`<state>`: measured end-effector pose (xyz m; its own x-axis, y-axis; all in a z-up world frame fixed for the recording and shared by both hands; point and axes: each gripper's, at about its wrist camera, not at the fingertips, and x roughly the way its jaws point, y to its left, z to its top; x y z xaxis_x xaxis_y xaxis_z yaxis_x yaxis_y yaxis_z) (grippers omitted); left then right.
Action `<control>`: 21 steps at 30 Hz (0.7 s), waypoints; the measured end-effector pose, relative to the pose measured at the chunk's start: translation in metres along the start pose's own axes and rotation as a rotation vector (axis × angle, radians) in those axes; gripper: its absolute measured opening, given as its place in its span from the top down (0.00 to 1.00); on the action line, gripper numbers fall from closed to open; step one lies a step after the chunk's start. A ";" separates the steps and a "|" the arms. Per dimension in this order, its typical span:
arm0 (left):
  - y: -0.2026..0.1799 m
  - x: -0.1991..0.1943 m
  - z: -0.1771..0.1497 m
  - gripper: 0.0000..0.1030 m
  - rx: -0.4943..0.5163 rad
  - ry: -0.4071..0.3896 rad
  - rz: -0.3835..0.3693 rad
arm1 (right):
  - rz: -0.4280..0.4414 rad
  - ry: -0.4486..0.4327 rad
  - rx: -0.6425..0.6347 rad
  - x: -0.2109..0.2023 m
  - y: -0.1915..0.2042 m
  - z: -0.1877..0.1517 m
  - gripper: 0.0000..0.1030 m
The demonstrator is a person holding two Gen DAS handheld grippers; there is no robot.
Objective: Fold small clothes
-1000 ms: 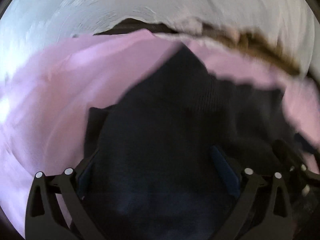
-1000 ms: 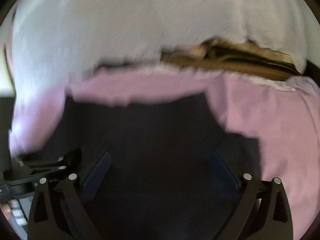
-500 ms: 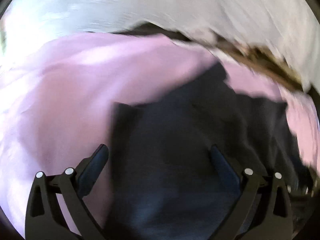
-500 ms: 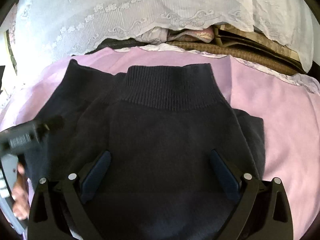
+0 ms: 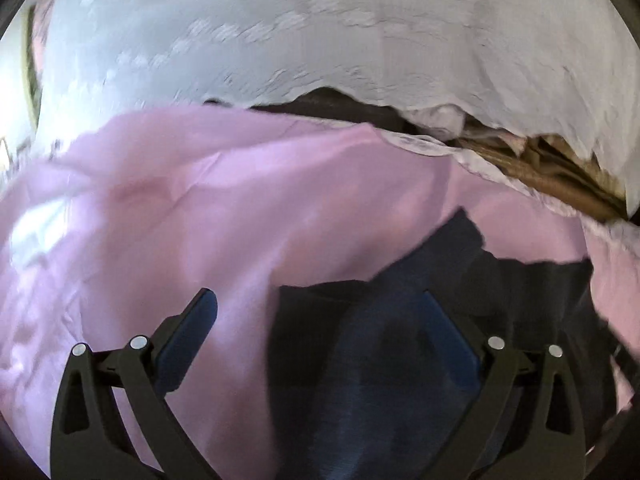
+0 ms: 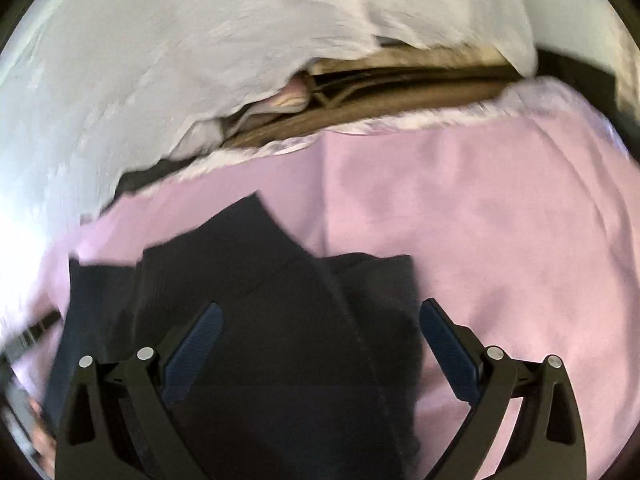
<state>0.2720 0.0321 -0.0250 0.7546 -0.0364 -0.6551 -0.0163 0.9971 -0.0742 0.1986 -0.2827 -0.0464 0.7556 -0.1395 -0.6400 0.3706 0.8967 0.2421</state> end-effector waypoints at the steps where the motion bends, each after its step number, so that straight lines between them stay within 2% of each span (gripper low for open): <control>1: -0.007 -0.003 -0.001 0.04 0.028 -0.014 -0.011 | 0.000 0.056 0.012 0.010 -0.004 0.000 0.03; 2: -0.012 -0.005 -0.002 0.04 0.052 -0.020 -0.003 | 0.001 0.120 -0.003 0.021 -0.004 -0.002 0.03; 3: -0.017 -0.001 -0.002 0.04 0.085 -0.022 0.045 | -0.004 0.171 -0.035 0.032 -0.002 -0.004 0.03; 4: -0.021 0.008 -0.005 0.04 0.122 -0.001 0.145 | -0.017 0.146 -0.069 0.032 0.002 -0.006 0.03; 5: -0.021 0.026 -0.008 0.04 0.140 0.061 0.209 | -0.026 0.141 -0.073 0.031 0.004 -0.006 0.03; 6: -0.018 0.038 -0.010 0.04 0.125 0.120 0.204 | -0.031 0.137 -0.079 0.031 0.006 -0.006 0.03; 7: -0.004 0.049 -0.010 0.04 0.046 0.183 0.131 | -0.024 0.133 -0.073 0.030 0.005 -0.006 0.03; 9: 0.017 0.048 -0.007 0.04 -0.081 0.215 0.046 | -0.008 0.102 -0.032 0.024 0.000 -0.003 0.03; 12: 0.033 0.042 -0.005 0.05 -0.180 0.212 -0.012 | 0.010 -0.004 0.026 0.005 -0.006 0.004 0.03; 15: 0.031 0.024 -0.001 0.05 -0.212 0.165 -0.151 | 0.039 -0.024 -0.014 -0.001 0.005 0.004 0.03; 16: 0.028 0.020 -0.001 0.05 -0.203 0.157 -0.171 | 0.040 -0.016 -0.045 0.000 0.011 0.001 0.03; 18: 0.018 0.020 -0.002 0.04 -0.154 0.158 -0.170 | 0.015 0.018 -0.120 0.008 0.023 -0.005 0.03; 20: 0.004 0.041 -0.011 0.04 -0.063 0.221 -0.027 | -0.049 0.095 -0.201 0.024 0.035 -0.011 0.03; 21: 0.000 0.053 -0.016 0.04 -0.034 0.249 0.004 | -0.059 0.109 -0.212 0.027 0.037 -0.012 0.03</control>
<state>0.3012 0.0292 -0.0717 0.5695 -0.0520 -0.8204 -0.0446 0.9946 -0.0940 0.2263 -0.2485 -0.0637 0.6689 -0.1584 -0.7262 0.2820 0.9581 0.0508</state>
